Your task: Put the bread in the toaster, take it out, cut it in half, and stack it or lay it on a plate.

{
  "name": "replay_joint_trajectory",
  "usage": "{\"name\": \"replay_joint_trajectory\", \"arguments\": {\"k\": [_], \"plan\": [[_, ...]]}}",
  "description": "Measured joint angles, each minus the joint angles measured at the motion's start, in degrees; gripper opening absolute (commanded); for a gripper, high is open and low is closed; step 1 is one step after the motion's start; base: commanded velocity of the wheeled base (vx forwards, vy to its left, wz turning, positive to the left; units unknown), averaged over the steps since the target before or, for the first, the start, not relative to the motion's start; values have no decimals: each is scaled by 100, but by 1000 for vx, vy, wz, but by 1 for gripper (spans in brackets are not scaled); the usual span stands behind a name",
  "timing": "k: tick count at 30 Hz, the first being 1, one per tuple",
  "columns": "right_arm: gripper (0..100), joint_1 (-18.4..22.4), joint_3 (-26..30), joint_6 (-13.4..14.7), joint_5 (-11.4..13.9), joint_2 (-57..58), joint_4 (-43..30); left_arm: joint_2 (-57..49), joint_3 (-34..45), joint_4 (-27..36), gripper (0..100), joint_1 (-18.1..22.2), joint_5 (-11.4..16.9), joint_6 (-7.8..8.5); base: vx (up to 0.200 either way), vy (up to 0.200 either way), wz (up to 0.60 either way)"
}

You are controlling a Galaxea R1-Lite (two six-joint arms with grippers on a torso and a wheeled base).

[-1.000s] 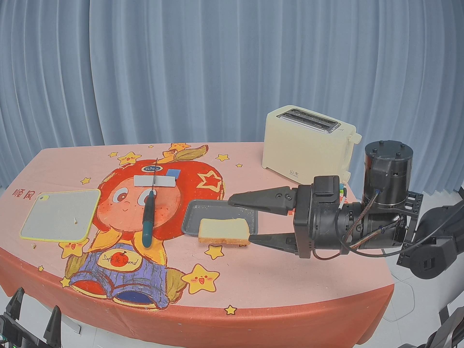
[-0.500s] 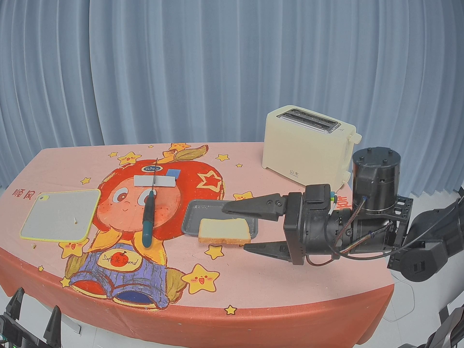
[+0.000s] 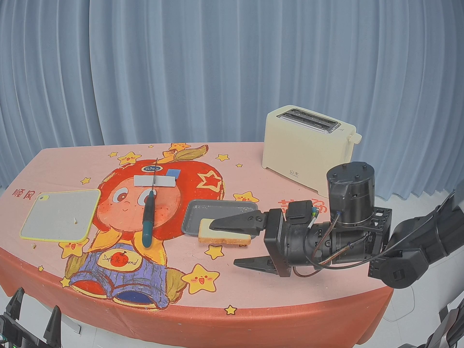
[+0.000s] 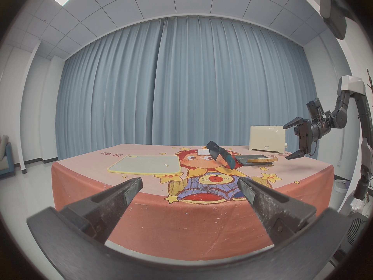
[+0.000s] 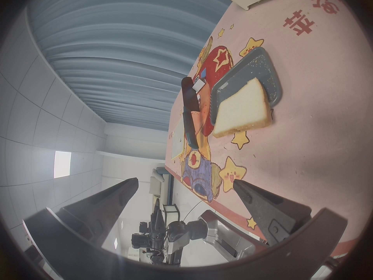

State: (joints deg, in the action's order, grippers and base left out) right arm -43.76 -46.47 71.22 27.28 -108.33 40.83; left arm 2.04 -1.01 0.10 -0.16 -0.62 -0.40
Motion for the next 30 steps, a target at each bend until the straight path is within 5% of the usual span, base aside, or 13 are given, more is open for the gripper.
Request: {"name": "replay_joint_trajectory", "arguments": {"k": [11,30], "plan": [[100,-4,-39,296,-29,-356,542,0,0,0,100,0,0,-2,0,0,0],[100,44,-155,391,-30,-625,564,0,0,0,100,0,0,0,0,0,0]]}}
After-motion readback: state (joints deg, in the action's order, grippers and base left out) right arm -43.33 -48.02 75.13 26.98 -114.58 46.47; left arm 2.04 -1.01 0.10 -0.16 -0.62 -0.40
